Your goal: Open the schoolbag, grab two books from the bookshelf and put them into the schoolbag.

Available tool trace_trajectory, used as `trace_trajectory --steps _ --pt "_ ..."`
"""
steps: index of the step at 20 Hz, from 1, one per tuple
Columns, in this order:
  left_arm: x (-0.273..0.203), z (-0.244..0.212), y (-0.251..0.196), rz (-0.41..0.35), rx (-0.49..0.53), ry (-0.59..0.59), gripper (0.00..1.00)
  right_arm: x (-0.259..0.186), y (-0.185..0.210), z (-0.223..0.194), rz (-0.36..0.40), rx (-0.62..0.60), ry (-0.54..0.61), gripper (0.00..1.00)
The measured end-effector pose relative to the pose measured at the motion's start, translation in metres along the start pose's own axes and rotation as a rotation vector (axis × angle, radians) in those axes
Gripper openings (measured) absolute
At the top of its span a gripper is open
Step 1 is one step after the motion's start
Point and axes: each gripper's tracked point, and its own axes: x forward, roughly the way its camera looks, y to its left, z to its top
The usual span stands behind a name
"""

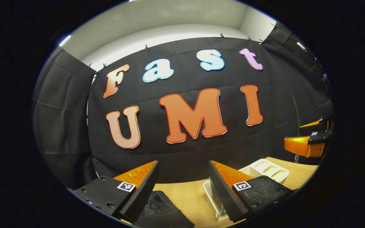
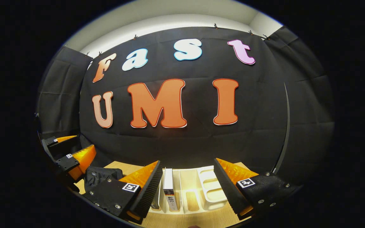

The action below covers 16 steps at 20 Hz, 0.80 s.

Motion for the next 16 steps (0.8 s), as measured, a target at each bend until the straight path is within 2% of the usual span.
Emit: trace_trajectory --steps 3,4,5,7,8,9,13,16 --pt "-0.002 -0.024 -0.002 -0.018 0.074 0.040 0.96 0.001 -0.005 -0.002 -0.006 -0.004 -0.001 0.96" --pt "-0.003 -0.031 -0.003 -0.026 0.112 0.053 1.00 0.001 -0.007 -0.003 -0.011 -0.004 -0.001 0.96" --pt "-0.004 -0.039 -0.005 -0.032 0.152 0.067 0.96 0.002 -0.010 -0.004 -0.014 -0.003 0.002 0.96" --pt "-0.007 -0.063 -0.011 -0.049 0.234 0.105 0.96 0.002 -0.018 -0.008 -0.028 -0.006 0.009 0.96" --pt "-0.010 -0.079 -0.016 -0.064 0.281 0.132 1.00 0.003 -0.020 -0.010 -0.029 -0.007 0.014 0.96" --pt "-0.014 -0.095 -0.018 -0.079 0.332 0.160 0.96 0.005 -0.021 -0.013 -0.028 -0.007 0.018 0.96" --pt "-0.033 -0.159 -0.024 -0.115 0.564 0.277 0.96 0.005 -0.019 -0.020 0.010 -0.013 0.024 0.96" --pt "-0.046 -0.196 -0.038 -0.174 0.703 0.313 0.96 0.009 -0.023 -0.029 0.008 -0.039 0.044 0.96"
